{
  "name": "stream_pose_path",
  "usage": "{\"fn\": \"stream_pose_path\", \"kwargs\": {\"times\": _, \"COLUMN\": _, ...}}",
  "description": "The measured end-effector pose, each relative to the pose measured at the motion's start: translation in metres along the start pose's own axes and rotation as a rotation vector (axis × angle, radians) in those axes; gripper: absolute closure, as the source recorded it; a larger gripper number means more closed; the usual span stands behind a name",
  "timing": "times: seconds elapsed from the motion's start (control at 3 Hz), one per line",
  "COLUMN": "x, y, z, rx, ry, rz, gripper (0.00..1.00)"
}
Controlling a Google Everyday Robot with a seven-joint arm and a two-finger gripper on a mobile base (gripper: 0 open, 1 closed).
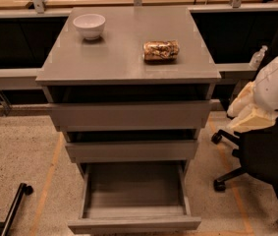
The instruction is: Close bottom drawer
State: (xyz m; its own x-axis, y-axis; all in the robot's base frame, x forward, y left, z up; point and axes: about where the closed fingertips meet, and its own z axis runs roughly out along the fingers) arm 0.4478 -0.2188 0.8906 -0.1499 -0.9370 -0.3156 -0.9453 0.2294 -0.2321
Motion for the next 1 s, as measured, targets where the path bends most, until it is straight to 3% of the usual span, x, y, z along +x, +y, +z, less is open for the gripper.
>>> {"fn": "stream_pose_path", "kwargs": {"times": 0.33, "x": 0.014, "y": 0.006, "z": 0.055, "rx": -0.057, "ry": -0.013, "rz": 0.007, "gripper": 0.88}}
{"fn": "stream_pose_path", "kwargs": {"times": 0.67, "x": 0.015, "y": 0.008, "z": 0.062, "rx": -0.064, "ry": -0.012, "rz": 0.009, "gripper": 1.00}}
{"fn": "stream_pose_path", "kwargs": {"times": 1.0, "x": 0.021, "y": 0.024, "z": 0.092, "rx": -0.097, "ry": 0.001, "rz": 0.016, "gripper": 1.00}}
